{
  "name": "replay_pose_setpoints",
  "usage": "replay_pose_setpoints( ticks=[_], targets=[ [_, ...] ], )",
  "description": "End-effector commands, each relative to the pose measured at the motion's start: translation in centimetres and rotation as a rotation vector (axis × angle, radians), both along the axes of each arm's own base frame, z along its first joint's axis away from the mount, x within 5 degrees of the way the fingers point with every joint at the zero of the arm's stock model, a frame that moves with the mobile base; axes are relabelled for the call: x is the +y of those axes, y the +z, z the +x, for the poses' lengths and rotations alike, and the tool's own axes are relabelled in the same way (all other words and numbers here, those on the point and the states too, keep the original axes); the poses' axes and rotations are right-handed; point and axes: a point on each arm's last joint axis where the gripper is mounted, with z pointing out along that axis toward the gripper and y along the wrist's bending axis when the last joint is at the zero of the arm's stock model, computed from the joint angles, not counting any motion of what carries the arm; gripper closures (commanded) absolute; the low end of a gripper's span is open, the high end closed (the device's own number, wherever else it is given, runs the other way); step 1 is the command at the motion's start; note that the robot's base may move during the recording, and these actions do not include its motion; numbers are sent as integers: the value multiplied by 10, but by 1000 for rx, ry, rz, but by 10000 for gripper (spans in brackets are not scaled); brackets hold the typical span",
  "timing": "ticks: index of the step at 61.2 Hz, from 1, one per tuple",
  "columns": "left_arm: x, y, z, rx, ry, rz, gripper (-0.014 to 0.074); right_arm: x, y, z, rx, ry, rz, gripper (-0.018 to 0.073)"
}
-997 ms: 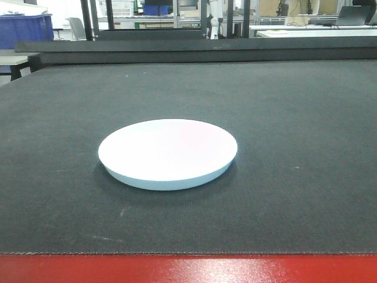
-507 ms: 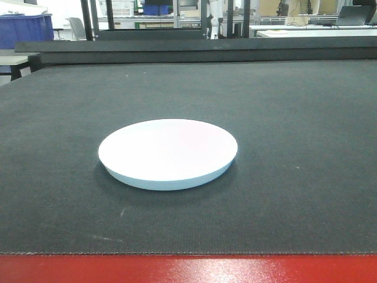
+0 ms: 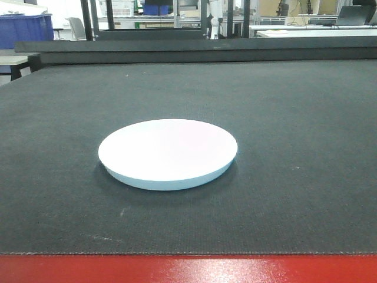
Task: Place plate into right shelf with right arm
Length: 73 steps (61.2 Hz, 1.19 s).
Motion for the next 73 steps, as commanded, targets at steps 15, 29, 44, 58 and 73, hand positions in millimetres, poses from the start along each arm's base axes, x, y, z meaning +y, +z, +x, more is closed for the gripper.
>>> replay_pose_setpoints(
  ticks=[15, 29, 44, 58, 73],
  targets=[
    [0, 5, 0, -84, 4, -14, 643, -2, 76, -24, -376, 14, 80, 503],
    [0, 5, 0, -84, 4, -14, 643, 0, 158, -40, -81, 30, 77, 503],
    [0, 5, 0, -84, 4, -14, 643, 18, 233, 0, 223, 203, 15, 503],
    [0, 5, 0, -84, 4, -14, 643, 48, 240, 69, 569, 513, 66, 501],
    [0, 5, 0, -84, 4, -14, 643, 69, 212, 126, 792, 621, 76, 501]
  ],
)
